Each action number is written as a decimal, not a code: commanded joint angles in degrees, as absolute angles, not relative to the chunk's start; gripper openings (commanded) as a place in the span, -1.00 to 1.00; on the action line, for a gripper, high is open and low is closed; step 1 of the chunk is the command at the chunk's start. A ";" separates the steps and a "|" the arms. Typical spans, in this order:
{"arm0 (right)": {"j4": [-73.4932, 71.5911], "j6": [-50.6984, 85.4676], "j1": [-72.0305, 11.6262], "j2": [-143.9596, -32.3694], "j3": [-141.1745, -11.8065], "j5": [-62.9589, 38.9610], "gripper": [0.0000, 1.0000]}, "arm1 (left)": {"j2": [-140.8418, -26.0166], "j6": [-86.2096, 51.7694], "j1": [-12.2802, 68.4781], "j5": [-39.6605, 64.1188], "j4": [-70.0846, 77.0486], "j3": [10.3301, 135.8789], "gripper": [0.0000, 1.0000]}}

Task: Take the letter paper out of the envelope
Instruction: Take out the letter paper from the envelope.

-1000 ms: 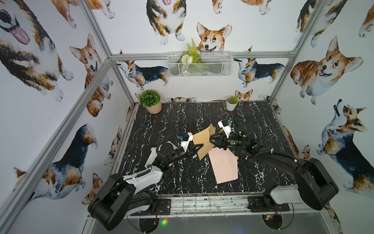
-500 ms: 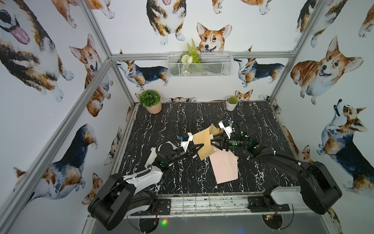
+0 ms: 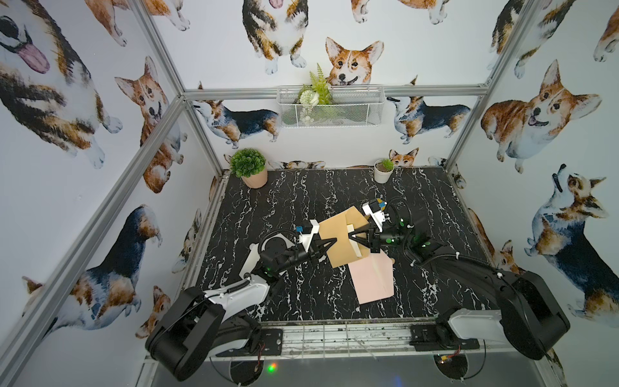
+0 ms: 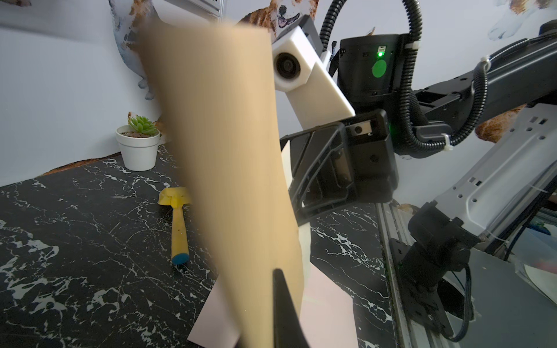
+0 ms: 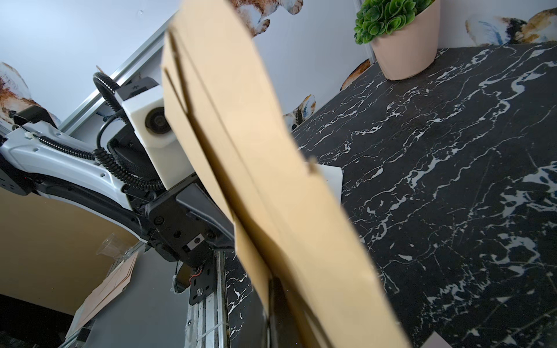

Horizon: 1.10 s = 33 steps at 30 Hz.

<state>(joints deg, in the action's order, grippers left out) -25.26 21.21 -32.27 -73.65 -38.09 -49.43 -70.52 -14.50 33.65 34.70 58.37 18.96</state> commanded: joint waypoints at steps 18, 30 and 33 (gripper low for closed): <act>-23.56 19.74 -31.99 -69.57 -35.88 -44.43 -1.00 | -68.29 -13.19 33.66 29.18 59.06 17.54 -0.74; -22.73 18.85 -31.38 -66.83 -34.06 -41.12 -1.00 | -67.21 -12.88 33.66 27.64 58.37 17.06 -0.90; -22.59 18.68 -31.29 -65.89 -33.49 -40.31 -1.00 | -67.01 -12.75 33.66 27.42 58.18 16.98 -1.00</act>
